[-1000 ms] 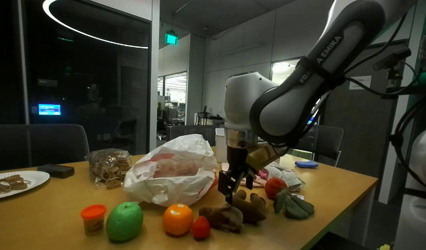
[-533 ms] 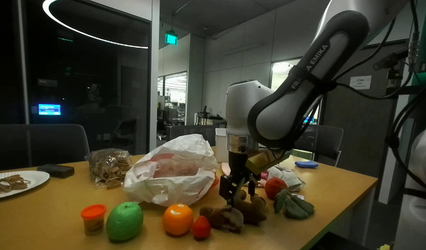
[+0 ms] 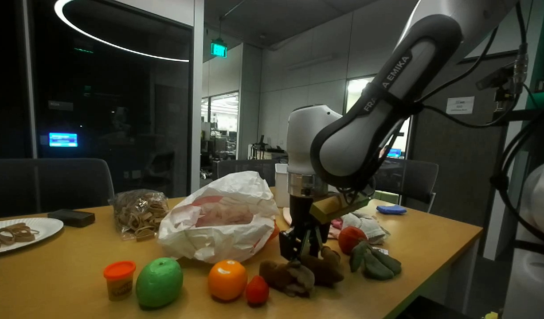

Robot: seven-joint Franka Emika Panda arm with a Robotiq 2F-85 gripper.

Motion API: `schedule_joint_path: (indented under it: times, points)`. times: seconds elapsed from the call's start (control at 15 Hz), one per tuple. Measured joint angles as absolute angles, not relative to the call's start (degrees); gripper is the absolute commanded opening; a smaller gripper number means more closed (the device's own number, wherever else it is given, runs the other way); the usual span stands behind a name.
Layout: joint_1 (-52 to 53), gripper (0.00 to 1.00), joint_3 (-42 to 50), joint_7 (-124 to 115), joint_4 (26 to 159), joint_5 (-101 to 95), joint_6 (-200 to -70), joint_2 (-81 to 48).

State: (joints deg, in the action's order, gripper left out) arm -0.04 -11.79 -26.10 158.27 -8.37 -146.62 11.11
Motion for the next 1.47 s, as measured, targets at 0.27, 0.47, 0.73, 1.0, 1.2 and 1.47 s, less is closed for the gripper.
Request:
schedule_joint_path:
  times: [0.27,0.47,0.73,1.0,1.2,1.47]
  points:
    - [0.3,0.08,-11.4,-25.9,158.2,-7.9,-146.6,10.9]
    - [0.3,0.09,-11.2,-25.9,157.8,-7.9,-146.6,11.1]
    - [0.1,0.10,-10.7,-25.9,156.4,-9.1,-146.6,13.9]
    - [0.0,0.10,-10.9,-25.8,153.7,-12.2,-146.5,21.7]
    - [0.2,0.10,-12.2,-25.8,151.2,-12.2,-147.6,26.7]
    - [0.6,0.10,-17.6,-28.4,148.7,-11.9,-151.6,26.9]
